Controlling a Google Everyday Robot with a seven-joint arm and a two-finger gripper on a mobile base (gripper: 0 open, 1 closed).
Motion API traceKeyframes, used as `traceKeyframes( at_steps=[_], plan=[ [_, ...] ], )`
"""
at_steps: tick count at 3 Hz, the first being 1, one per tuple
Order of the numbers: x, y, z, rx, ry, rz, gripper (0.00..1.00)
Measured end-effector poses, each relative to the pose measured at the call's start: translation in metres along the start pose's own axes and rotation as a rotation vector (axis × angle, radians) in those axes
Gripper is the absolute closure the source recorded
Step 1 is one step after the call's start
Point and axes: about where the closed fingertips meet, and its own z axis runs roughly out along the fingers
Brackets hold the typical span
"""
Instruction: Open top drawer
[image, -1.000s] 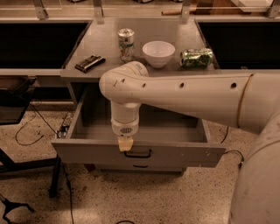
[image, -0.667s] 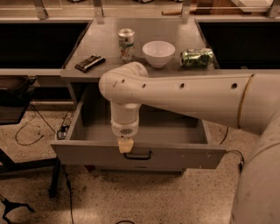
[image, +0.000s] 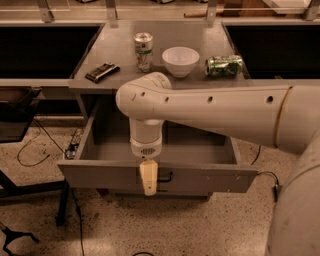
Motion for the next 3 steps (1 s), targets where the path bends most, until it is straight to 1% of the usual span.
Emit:
traceKeyframes(
  at_steps=[1, 2, 3],
  plan=[
    [0.015, 0.022, 0.008, -0.060, 0.018, -0.054, 0.00],
    [0.046, 0.066, 0.022, -0.193, 0.056, -0.156, 0.00],
    [0.046, 0.065, 0.022, -0.193, 0.056, -0.157, 0.00]
  ],
)
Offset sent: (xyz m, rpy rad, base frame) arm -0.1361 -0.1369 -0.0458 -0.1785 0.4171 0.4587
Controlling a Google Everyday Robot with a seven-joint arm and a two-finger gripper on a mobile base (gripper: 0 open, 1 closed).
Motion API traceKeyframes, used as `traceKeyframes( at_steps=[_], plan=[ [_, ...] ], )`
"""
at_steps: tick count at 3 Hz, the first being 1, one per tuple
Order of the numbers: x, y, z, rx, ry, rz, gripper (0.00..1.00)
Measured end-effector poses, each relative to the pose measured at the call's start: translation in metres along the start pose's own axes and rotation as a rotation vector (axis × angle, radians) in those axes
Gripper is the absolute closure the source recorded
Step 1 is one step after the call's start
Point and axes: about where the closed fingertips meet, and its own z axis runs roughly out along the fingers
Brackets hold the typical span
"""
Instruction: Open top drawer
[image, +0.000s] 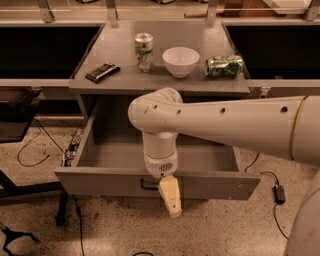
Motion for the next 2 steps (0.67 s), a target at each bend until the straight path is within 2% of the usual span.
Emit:
traceKeyframes(
  at_steps=[1, 2],
  plan=[
    [0.0126, 0.0195, 0.0107, -0.082, 0.041, -0.056, 0.00],
    [0.0128, 0.0193, 0.0103, -0.083, 0.041, -0.056, 0.00]
  ],
)
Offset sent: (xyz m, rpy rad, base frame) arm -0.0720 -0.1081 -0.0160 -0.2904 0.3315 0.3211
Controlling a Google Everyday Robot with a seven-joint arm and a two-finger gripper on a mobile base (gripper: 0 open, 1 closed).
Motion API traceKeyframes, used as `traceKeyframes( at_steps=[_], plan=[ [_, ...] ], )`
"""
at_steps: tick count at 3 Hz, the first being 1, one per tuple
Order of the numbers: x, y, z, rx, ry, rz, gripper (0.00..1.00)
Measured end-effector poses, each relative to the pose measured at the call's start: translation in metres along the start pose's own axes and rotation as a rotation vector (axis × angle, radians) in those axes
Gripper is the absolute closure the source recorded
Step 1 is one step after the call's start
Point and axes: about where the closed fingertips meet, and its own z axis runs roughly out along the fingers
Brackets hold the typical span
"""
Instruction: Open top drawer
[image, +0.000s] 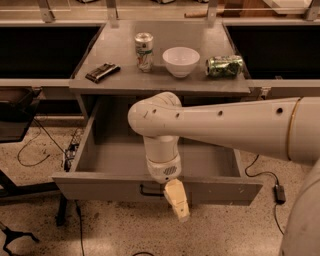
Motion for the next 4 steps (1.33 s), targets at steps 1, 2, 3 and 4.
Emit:
traceKeyframes(
  at_steps=[1, 2, 3, 4],
  plan=[
    [0.026, 0.021, 0.004, -0.068, 0.065, -0.023, 0.00],
    [0.026, 0.021, 0.004, -0.067, 0.065, -0.023, 0.00],
    [0.057, 0.023, -0.030, 0.073, 0.038, 0.158, 0.00],
    [0.089, 0.022, -0.079, 0.280, -0.043, 0.397, 0.00]
  ],
)
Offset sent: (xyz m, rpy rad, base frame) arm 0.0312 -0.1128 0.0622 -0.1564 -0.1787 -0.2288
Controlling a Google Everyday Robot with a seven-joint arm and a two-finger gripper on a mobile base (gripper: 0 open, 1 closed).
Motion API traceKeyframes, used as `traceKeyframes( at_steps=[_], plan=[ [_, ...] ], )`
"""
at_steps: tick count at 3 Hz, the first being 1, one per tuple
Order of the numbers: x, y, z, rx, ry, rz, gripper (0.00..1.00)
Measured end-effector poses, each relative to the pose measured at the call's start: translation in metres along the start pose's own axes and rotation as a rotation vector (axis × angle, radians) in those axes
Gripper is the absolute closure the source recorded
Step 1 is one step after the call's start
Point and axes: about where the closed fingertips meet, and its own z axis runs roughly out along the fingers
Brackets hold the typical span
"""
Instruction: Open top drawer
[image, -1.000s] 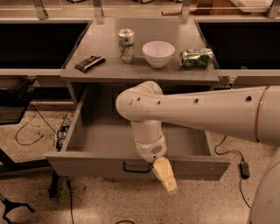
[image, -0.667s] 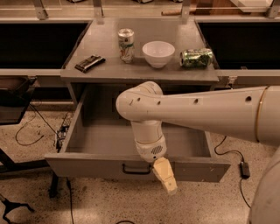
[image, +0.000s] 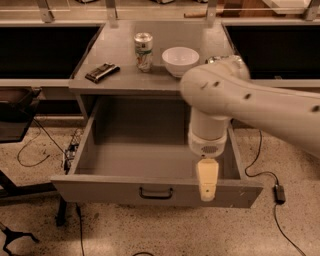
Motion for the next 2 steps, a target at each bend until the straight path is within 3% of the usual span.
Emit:
traceKeyframes(
  at_steps=[1, 2],
  plan=[
    [0.0062, -0.0242, -0.0352, 0.142, -0.084, 0.145, 0.00],
    [0.0046, -0.0273, -0.0369, 0.156, -0.093, 0.158, 0.00]
  ],
)
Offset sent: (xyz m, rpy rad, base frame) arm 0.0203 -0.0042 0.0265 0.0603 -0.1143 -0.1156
